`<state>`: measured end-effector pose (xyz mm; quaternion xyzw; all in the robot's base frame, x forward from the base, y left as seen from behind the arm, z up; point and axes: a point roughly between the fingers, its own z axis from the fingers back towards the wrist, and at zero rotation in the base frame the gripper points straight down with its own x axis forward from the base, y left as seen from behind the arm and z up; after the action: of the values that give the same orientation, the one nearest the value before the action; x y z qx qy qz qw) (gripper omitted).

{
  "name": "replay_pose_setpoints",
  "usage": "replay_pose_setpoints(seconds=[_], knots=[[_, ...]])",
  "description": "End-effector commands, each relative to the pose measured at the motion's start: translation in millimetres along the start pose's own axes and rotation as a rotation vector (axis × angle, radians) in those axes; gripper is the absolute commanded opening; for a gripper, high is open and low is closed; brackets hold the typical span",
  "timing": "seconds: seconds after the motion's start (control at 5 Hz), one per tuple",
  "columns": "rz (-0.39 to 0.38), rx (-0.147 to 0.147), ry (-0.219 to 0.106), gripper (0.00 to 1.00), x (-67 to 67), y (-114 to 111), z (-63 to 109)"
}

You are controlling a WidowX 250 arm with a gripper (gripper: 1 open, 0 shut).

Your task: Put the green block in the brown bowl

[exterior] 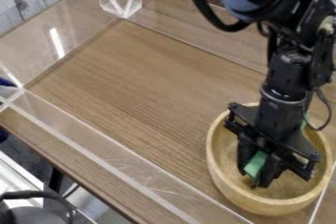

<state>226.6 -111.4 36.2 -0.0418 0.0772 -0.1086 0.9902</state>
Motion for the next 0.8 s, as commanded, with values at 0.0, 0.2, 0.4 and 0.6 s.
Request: replay_pose_setpoints(seconds=[0.0, 0.2, 0.4, 0.6], knots=[[0.007, -0.013, -0.051, 0.00, 12.2, 0.3, 11.5], [0.009, -0.015, -0.047, 0.00, 13.2, 1.2, 10.3], [0.013, -0.017, -0.042, 0.00, 14.0, 2.3, 9.2], [0.017, -0.018, -0.037, 0.00, 14.9, 3.5, 8.0]])
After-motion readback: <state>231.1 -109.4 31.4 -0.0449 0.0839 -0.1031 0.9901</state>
